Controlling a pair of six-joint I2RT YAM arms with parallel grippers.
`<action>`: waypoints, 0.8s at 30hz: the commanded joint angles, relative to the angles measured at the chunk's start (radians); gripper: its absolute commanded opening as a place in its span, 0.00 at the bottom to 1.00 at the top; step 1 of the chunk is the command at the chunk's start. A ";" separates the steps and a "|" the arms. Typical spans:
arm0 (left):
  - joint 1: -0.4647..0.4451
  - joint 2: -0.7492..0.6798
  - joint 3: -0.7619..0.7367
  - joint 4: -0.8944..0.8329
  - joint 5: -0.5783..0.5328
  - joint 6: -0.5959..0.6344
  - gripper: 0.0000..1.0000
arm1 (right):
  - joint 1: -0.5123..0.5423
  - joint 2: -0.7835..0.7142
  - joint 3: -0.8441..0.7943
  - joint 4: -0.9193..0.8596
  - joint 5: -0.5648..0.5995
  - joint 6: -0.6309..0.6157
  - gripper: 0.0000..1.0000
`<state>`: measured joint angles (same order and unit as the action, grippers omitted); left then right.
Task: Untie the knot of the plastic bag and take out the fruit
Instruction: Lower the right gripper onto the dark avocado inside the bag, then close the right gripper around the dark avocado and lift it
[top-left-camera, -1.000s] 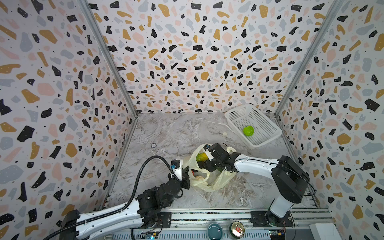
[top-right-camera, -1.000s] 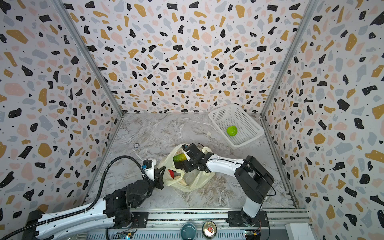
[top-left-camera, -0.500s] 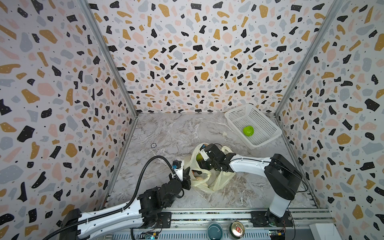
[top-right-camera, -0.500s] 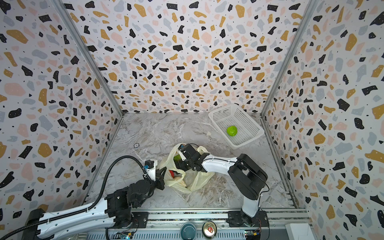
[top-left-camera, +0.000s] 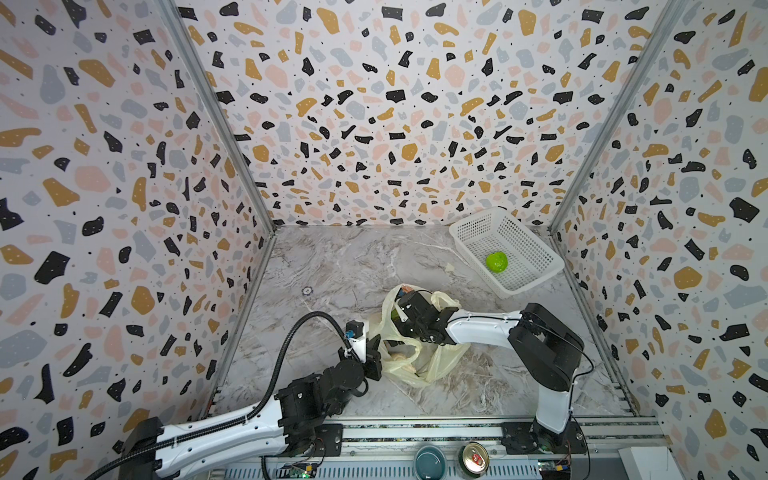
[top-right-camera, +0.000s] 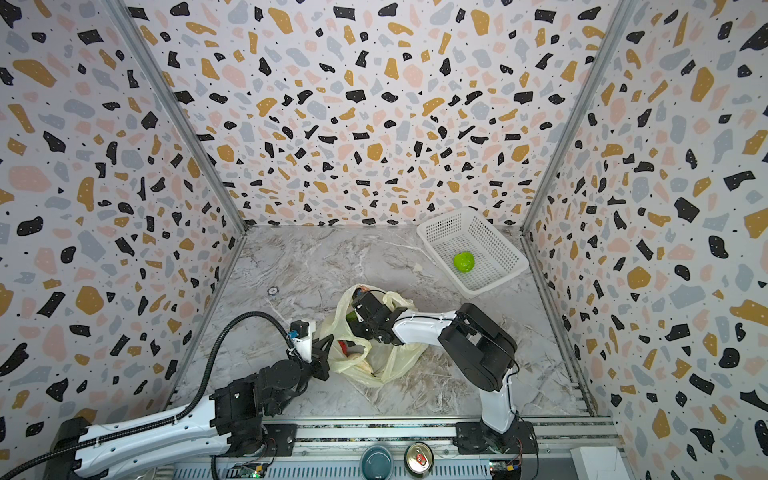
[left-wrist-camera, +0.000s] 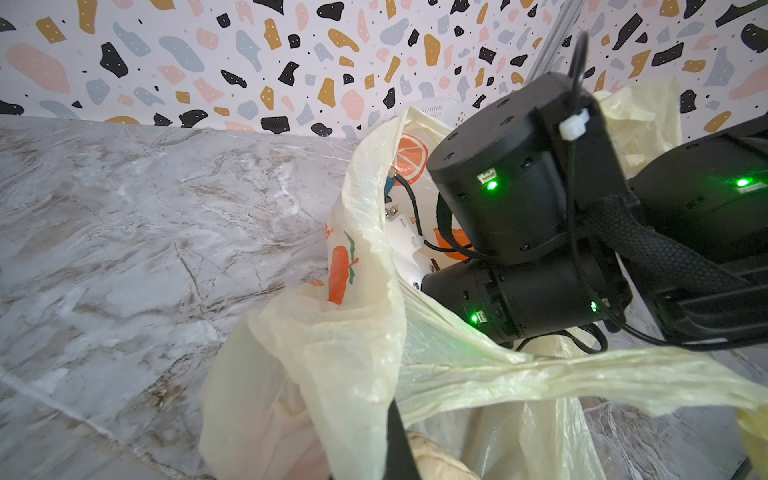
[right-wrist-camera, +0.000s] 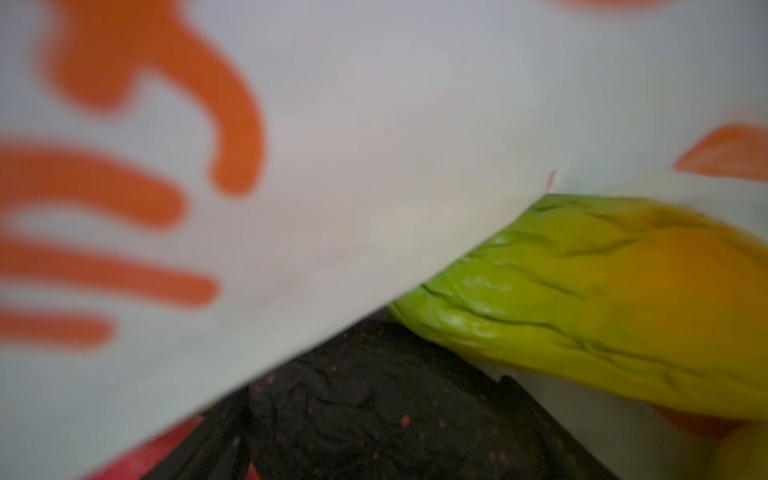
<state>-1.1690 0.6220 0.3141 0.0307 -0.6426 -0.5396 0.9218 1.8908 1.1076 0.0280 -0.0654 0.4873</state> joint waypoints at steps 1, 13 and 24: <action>-0.004 -0.003 -0.006 0.034 0.002 0.003 0.00 | -0.023 -0.044 -0.036 -0.024 0.046 0.008 0.65; -0.004 0.005 0.004 0.044 -0.022 0.010 0.00 | -0.046 -0.235 -0.116 -0.074 -0.102 -0.007 0.62; -0.004 0.014 0.013 0.066 -0.035 0.017 0.00 | -0.028 -0.405 -0.171 -0.221 -0.165 -0.035 0.62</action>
<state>-1.1690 0.6365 0.3145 0.0509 -0.6559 -0.5354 0.8841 1.5383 0.9340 -0.1158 -0.2054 0.4797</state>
